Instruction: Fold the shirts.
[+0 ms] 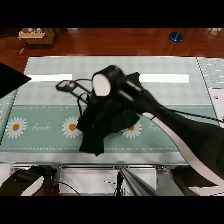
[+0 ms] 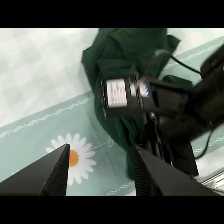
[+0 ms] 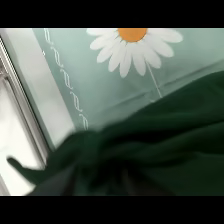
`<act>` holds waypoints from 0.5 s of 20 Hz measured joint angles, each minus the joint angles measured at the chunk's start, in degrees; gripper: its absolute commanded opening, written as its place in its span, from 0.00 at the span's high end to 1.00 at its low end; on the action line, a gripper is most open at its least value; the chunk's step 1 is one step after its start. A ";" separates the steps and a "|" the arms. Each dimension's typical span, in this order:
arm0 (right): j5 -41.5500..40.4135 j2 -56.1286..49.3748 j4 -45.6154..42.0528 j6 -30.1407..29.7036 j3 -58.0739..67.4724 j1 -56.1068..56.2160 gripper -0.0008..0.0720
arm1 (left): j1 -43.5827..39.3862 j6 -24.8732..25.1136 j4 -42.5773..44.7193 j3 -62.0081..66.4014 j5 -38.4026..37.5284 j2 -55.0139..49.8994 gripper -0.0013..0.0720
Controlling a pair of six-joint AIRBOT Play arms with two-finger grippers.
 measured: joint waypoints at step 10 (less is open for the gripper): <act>1.11 11.32 -22.82 -0.26 0.00 -19.47 0.26 | 0.04 1.77 6.51 -0.96 -0.04 0.00 0.33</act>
